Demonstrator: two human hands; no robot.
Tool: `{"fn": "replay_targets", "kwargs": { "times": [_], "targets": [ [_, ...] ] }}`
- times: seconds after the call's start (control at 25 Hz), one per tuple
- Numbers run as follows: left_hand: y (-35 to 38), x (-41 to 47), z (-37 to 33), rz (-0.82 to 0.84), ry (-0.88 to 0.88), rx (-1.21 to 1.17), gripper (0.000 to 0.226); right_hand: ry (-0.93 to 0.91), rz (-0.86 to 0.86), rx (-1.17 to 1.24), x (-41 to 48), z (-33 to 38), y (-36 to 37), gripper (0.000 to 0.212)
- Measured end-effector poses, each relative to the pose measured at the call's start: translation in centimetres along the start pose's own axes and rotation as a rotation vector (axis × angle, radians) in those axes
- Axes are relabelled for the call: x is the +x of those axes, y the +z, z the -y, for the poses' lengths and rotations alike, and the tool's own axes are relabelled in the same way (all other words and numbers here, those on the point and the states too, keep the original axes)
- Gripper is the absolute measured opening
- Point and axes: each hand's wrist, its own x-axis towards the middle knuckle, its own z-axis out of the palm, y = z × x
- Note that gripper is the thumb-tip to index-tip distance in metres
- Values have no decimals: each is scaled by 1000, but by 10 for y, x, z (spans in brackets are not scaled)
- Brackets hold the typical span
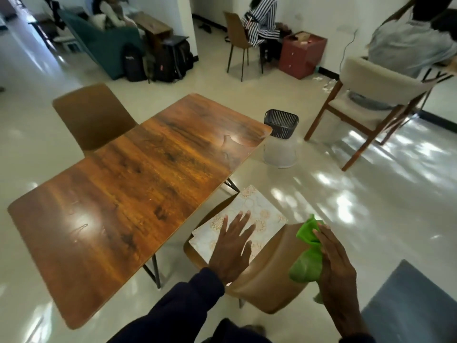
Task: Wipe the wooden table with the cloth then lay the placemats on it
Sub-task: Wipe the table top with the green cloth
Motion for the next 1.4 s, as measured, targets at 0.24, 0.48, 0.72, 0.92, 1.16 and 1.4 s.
{"fn": "replay_targets", "kwargs": {
  "times": [0.24,0.48,0.72,0.92,1.16,1.4],
  "targets": [
    [54,21,-6,-102,-167,47,44,-61,131,101,52,-49,-8,44],
    [108,63,-44,-83,-317,28,48,25,264,185,111,-99,-9,41],
    [126,112,-77,-117,-461,22,50,-11,431,174,174,-140,-21,43],
    [158,160,-101,-154,-592,72,49,-93,583,225,234,-203,-26,53],
    [197,242,-144,-266,-742,142,50,-234,617,295,325,-281,-54,48],
    [227,290,-178,-333,-917,123,54,-316,728,354,389,-332,-55,50]
  ]
}}
